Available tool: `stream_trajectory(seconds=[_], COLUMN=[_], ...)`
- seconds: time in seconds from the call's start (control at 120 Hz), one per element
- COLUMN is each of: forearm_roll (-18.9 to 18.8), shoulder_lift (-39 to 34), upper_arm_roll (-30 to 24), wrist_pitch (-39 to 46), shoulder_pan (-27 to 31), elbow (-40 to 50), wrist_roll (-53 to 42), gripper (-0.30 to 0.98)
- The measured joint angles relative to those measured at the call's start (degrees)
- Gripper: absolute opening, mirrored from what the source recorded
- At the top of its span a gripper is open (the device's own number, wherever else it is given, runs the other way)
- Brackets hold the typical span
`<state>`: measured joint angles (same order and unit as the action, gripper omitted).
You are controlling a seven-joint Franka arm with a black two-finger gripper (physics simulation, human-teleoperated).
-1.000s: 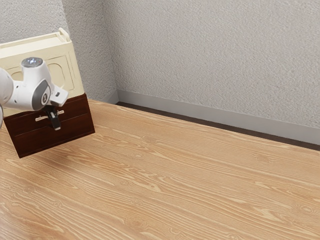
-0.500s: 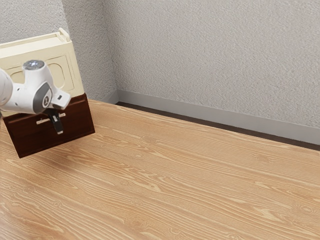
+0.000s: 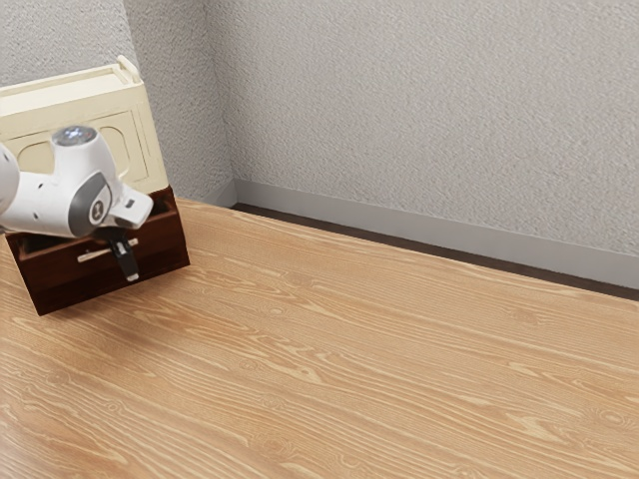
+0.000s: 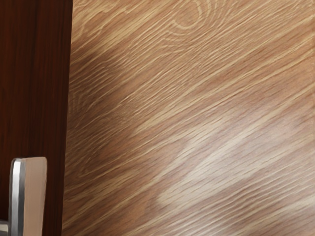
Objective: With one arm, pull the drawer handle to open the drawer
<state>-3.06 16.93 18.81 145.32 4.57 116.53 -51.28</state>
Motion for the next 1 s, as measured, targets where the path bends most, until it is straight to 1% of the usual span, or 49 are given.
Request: stream_trajectory(seconds=[0.2, 0.258, 0.275, 0.367, 0.525, 0.608, 0.675, 0.758, 0.875, 1.0], forearm_roll=[0.3, 0.4, 0.4, 0.6, 0.4, 0.0, -0.1, -0.2, -0.4, -0.4], shoulder_lift=[-2.0, -2.5, -2.6, -3.4, -6.0, -6.9, -7.6, -8.4, -9.7, -11.0], upper_arm_roll=[-0.1, -0.1, -0.1, 0.0, 0.0, 0.0, 0.1, 0.1, 0.2, 0.3], wrist_pitch=[0.4, 0.4, 0.4, 0.4, 0.4, 0.4, 0.4, 0.4, 0.5, 0.6], shoulder_pan=[-1.2, -1.5, -1.5, -2.0, -3.1, -3.4, -3.6, -3.7, -3.7, -3.6], elbow=[3.0, 3.6, 3.8, 4.8, 7.9, 8.6, 9.2, 10.1, 11.4, 12.6], wrist_roll=[0.6, 0.8, 0.8, 1.1, 1.7, 1.9, 2.1, 2.2, 2.5, 2.6], gripper=[0.69, 0.72, 0.70, 0.69, 0.70, 0.65, 0.64, 0.65, 0.63, 0.66])
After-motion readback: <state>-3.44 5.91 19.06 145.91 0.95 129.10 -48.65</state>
